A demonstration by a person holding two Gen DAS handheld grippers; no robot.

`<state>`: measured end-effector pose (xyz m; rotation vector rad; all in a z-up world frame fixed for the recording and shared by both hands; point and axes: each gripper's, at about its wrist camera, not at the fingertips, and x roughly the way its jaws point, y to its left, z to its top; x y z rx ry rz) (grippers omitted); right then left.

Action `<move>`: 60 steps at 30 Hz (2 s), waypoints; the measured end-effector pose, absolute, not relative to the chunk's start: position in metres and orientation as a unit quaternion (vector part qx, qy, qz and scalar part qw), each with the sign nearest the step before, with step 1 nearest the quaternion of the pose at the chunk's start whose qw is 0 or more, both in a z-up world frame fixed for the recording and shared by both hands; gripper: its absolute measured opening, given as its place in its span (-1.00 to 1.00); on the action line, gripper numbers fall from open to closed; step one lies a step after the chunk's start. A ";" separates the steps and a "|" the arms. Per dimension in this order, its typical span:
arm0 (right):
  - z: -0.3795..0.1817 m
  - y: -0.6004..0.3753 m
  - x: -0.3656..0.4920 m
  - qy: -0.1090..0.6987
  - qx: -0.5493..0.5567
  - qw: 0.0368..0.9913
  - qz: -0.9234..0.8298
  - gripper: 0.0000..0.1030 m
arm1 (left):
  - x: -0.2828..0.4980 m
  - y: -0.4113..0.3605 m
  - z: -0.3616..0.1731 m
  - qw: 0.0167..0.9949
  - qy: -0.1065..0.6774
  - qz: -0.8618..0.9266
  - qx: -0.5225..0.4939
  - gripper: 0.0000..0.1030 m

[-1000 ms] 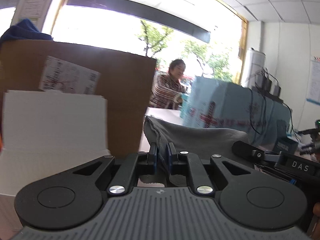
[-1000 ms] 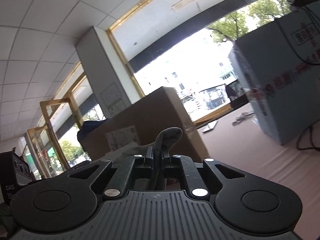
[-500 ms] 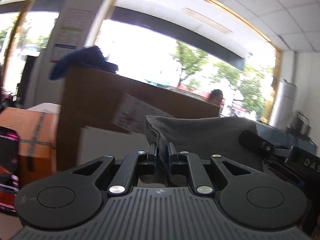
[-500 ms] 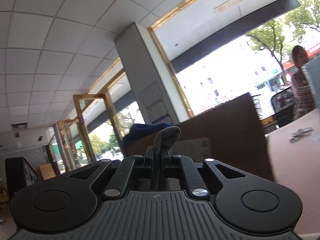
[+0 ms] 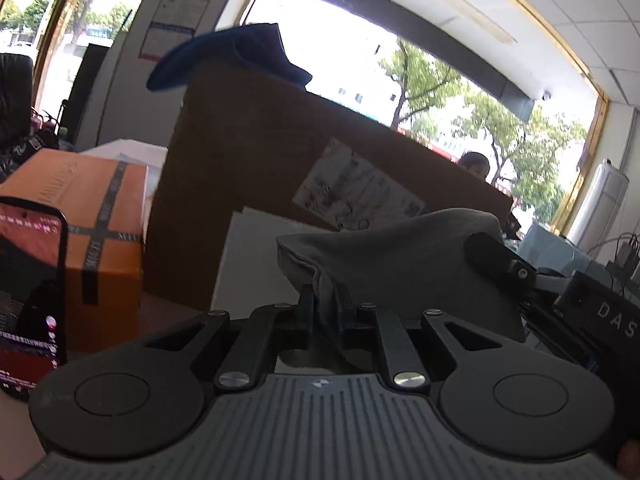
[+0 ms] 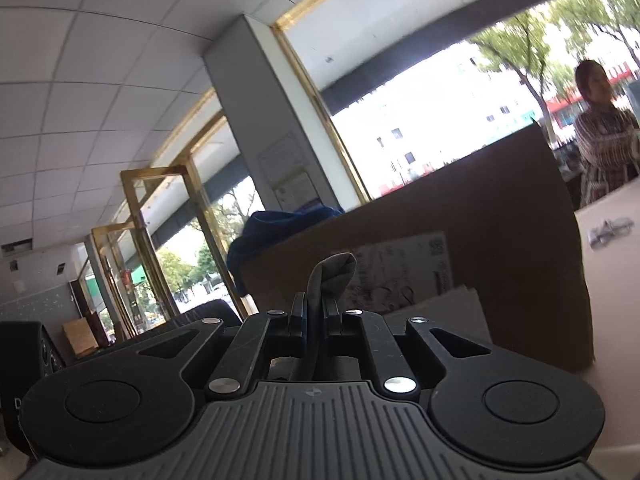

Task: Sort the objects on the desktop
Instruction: 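Lift the grey cloth with both grippers toward the white box, then lower the grey cloth with both grippers into the white plastic box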

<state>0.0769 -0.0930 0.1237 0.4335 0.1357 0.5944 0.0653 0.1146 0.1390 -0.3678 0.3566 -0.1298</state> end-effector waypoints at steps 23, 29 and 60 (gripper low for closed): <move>0.107 -0.089 0.085 0.239 0.166 0.932 0.217 -0.86 | 0.094 0.097 0.110 0.929 0.327 -0.087 -0.151 -0.82; 0.093 -0.086 0.107 0.283 0.153 0.927 0.192 -0.86 | 0.102 0.096 0.102 0.920 0.351 -0.090 -0.150 -0.82; 0.126 -0.110 0.089 0.281 0.243 0.874 0.312 -0.80 | 0.085 0.136 0.139 0.890 0.353 -0.172 -0.232 -0.81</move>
